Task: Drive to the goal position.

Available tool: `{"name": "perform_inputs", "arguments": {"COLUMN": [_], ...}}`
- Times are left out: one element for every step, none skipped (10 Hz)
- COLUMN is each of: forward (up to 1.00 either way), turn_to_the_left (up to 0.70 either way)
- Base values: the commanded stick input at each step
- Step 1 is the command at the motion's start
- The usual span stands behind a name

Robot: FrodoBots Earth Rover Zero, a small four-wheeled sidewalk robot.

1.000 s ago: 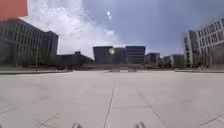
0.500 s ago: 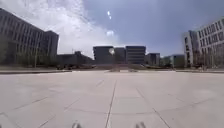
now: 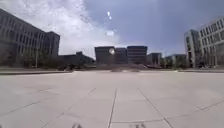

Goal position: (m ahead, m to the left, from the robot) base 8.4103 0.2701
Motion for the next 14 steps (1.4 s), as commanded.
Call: {"name": "perform_inputs", "arguments": {"forward": [0.45,0.45,0.45,0.45,0.45,0.45,0.45,0.45,0.45,0.45,0.45,0.45,0.45,0.45], "turn_to_the_left": [0.15,0.16,0.15,0.15,0.15,0.15,0.16,0.16,0.19,0.20,0.17,0.12,0.10,0.10]}}
